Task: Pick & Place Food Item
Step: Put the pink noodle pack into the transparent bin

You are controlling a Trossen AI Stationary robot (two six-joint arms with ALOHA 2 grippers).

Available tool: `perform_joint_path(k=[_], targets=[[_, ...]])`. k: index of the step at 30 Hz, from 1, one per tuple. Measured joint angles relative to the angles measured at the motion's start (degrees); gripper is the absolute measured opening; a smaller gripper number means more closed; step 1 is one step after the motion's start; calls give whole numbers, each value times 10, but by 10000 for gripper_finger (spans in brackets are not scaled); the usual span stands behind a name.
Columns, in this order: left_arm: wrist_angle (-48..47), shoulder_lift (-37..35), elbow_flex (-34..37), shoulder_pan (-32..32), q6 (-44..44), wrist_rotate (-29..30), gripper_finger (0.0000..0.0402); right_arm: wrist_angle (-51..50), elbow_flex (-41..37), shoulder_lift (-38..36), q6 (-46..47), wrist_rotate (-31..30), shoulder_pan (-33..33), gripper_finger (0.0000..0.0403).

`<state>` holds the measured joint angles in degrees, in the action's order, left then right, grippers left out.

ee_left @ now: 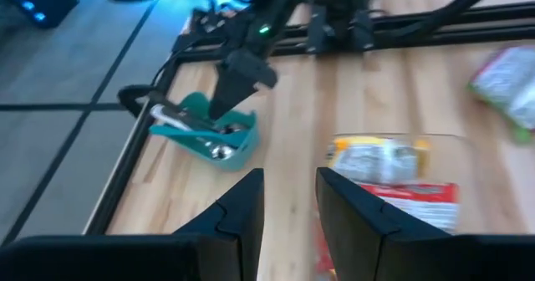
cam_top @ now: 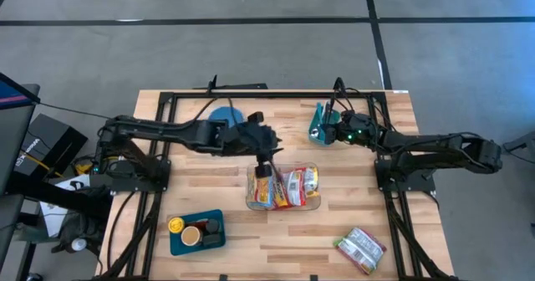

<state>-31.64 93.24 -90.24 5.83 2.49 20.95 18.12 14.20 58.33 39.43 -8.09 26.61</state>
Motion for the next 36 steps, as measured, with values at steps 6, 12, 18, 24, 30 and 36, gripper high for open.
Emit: perform_joint_path(k=[6,12,18,24,30,36], targets=[[58,-37,63,49,-4,-1,104,-1,0,0,-17,12,0,56],[205,-115,227,73,-18,-1,104,0,0,0,-36,21,0,56],[343,-222,395,74,-24,0,104,-1,0,0,-39,43,0,56],[464,-310,521,74,-65,0,104,-3,0,0,-30,83,0,56],[549,-352,594,74,-75,0,104,-5,0,-9,3,136,-1,56],[559,-355,610,74,-74,0,104,-33,0,-56,31,166,-22,56]])
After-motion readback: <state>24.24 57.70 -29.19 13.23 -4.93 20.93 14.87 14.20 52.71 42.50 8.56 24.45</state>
